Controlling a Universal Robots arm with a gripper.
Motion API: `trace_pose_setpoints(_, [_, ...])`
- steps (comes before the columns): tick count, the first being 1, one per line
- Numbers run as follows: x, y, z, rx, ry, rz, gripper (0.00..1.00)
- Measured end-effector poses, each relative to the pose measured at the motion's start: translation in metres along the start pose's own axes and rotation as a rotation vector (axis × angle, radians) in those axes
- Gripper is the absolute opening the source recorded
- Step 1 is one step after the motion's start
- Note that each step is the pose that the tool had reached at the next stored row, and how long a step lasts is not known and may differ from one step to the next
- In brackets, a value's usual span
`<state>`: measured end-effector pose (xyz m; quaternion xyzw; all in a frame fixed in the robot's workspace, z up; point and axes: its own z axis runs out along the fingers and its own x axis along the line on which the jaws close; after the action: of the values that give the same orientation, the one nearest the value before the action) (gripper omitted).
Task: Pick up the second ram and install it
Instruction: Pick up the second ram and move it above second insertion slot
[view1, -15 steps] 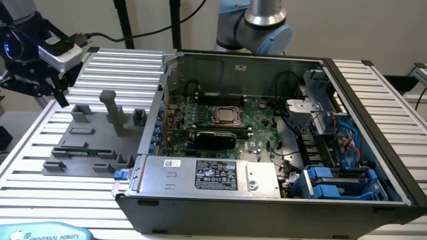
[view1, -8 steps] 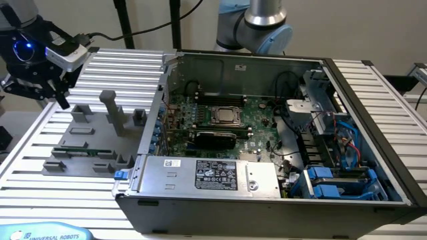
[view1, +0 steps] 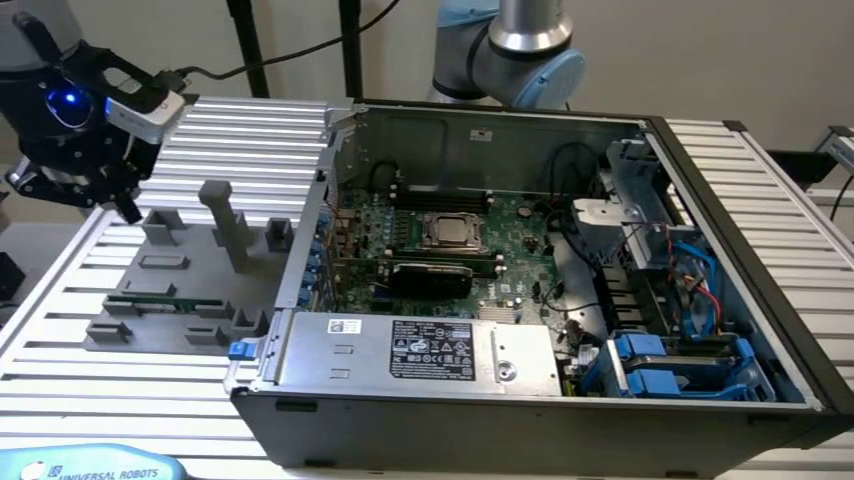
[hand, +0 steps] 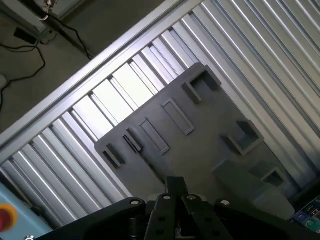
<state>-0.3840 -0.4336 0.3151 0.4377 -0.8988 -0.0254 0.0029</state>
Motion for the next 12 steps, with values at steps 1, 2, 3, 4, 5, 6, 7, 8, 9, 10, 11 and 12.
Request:
trace_pose_setpoints(1, [0.0, 0.0, 0.001, -0.0003, 0.0008, -0.016, 0.11])
trace_pose_setpoints(2, [0.0001, -0.0001, 0.0019, -0.0005, 0.0016, -0.032, 0.11])
trace_pose_setpoints(3, [0.0001, -0.0001, 0.0029, -0.0008, 0.0024, -0.049, 0.11])
trace_pose_setpoints(4, [0.0001, -0.0002, 0.0039, -0.0011, 0.0033, -0.066, 0.11])
trace_pose_setpoints(5, [0.0001, -0.0002, 0.0047, -0.0014, 0.0041, -0.084, 0.11])
trace_pose_setpoints(6, [0.0001, -0.0003, 0.0056, -0.0018, 0.0049, -0.101, 0.11])
trace_pose_setpoints(7, [0.0001, -0.0003, 0.0064, -0.0021, 0.0059, -0.119, 0.11])
trace_pose_setpoints(8, [0.0001, -0.0003, 0.007, -0.0025, 0.0067, -0.137, 0.11])
trace_pose_setpoints(9, [0.0001, -0.0004, 0.0076, -0.0027, 0.0077, -0.155, 0.11])
trace_pose_setpoints(10, [0.0002, -0.0003, 0.0082, -0.003, 0.0085, -0.173, 0.11])
trace_pose_setpoints(11, [0.0002, -0.0003, 0.0089, -0.0034, 0.0094, -0.192, 0.11])
trace_pose_setpoints(12, [0.0002, -0.0004, 0.0094, -0.0039, 0.0105, -0.21, 0.11])
